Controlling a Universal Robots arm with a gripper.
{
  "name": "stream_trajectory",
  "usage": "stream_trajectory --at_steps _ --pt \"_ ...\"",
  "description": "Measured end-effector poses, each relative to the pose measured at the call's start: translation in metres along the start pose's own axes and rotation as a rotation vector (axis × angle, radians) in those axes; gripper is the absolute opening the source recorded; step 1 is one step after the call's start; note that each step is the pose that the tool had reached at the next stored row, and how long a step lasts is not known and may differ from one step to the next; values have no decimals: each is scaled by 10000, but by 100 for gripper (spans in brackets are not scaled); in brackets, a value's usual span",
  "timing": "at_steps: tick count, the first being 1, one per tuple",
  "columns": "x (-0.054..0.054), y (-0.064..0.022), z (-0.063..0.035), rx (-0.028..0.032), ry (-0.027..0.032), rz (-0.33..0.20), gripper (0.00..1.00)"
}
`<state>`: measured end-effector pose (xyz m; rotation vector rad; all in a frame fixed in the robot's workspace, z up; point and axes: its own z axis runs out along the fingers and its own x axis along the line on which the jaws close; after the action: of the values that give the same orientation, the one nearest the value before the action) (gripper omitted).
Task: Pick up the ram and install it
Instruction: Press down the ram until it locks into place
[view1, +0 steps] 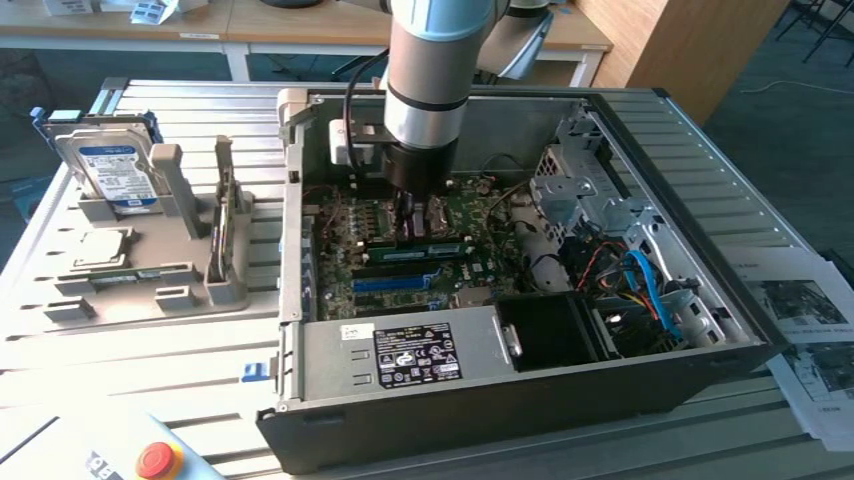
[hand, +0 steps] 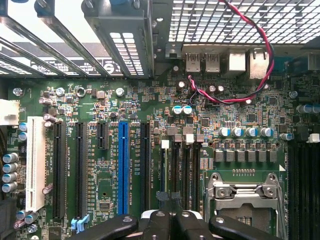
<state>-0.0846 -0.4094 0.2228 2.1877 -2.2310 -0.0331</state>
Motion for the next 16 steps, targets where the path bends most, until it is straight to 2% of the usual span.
stream_trajectory --at_steps 4,10,16 --pt "0 1 -34 0 -1 0 10" --pt "0 54 -34 9 -1 0 10" --pt "1 57 -105 9 -1 0 10"
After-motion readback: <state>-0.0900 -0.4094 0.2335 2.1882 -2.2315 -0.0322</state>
